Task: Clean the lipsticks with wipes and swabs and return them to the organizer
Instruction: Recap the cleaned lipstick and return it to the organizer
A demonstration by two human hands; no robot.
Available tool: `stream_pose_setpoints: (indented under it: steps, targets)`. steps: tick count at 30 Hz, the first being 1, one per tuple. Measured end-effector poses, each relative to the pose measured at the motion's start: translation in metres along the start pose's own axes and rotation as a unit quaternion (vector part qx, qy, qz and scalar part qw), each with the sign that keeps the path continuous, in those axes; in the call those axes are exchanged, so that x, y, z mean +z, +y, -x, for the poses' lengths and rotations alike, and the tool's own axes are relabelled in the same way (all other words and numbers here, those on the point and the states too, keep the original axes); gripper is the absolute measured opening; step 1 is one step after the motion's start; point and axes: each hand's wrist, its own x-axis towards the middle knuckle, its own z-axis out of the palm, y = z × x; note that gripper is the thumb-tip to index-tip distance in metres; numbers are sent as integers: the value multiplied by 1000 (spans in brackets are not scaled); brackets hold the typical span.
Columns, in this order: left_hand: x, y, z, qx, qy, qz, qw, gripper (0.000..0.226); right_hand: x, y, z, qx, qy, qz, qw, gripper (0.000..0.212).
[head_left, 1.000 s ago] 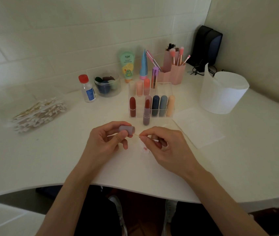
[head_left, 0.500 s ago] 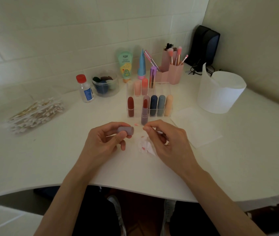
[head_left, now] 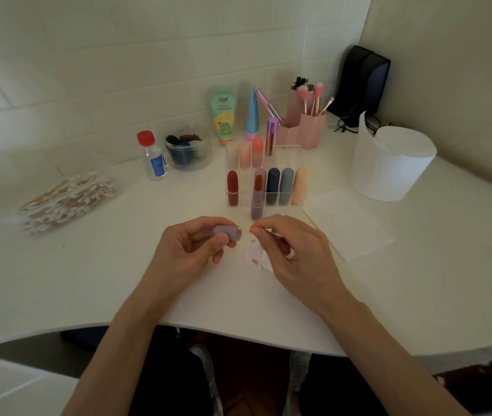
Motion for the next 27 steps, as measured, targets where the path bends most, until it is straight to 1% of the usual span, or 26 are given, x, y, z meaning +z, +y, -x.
stream_pose_setpoints:
  steps: [3,6,10,14,18,21,24,27]
  targets:
    - [0,0,-1,2,1,0,1000,17,1,-1,-1,14,-3,20,1000,9]
    - [-1,1,0,-9,9,8,1000,18,1,-3,-2,23,-25,23,999,7]
    - [-2,1,2,-41,33,11,999,18,2,-4,0,31,-61,7,998,7]
    - [-1,2,2,-47,57,31,997,18,3,-2,0,32,-79,-17,996,9]
    - [0,1,1,-44,68,18,997,17,2,-2,0,30,-92,-38,995,11]
    - [1,2,0,-29,51,-7,998,18,0,-2,0,29,-85,-46,995,11]
    - [2,4,0,-19,34,-23,999,18,1,-2,0,39,-52,-31,997,12]
    - [2,6,1,-38,44,-1,998,17,-3,1,-3,83,-12,-45,995,10]
